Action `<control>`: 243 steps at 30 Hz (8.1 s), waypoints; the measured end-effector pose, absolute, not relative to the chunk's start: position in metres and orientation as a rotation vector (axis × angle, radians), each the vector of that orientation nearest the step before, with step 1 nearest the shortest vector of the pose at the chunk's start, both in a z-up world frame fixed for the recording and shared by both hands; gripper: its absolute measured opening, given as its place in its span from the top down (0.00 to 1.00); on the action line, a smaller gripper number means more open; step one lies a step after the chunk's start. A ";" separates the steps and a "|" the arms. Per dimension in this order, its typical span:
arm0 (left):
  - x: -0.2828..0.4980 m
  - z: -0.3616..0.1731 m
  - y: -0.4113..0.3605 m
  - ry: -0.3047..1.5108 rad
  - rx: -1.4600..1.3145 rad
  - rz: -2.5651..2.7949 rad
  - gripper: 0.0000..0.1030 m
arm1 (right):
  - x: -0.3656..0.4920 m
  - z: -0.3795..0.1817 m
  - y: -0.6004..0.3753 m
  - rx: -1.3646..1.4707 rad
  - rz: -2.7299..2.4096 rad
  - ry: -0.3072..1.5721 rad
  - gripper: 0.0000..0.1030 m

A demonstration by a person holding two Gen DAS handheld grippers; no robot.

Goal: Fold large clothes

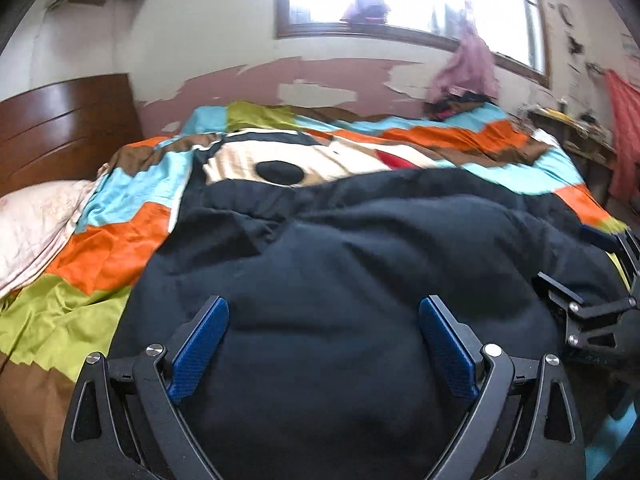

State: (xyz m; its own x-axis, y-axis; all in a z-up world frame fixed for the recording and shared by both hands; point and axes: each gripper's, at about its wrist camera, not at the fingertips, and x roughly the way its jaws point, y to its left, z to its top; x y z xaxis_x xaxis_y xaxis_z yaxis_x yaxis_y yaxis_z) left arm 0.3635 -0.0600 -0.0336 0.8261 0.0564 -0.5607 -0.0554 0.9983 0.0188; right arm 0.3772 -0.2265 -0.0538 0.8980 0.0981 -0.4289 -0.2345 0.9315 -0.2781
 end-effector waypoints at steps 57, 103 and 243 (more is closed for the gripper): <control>0.390 -0.040 0.005 0.742 -0.040 0.032 0.01 | 0.478 -0.079 -0.268 -0.049 0.346 0.719 0.00; 0.304 -0.048 0.098 0.899 -0.592 -0.234 0.01 | 0.298 -0.110 -0.404 0.245 0.204 0.853 0.00; 0.132 -0.002 0.085 0.538 -0.331 0.203 0.30 | 0.209 -0.038 -0.281 0.189 0.137 0.546 0.00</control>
State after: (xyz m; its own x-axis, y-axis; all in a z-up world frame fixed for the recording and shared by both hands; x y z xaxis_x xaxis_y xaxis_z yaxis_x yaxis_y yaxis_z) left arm 0.1324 0.0854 -0.0023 0.8408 0.1027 -0.5315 -0.2743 0.9273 -0.2548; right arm 0.2091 -0.2808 -0.0385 0.8461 0.1793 -0.5020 -0.0791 0.9736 0.2143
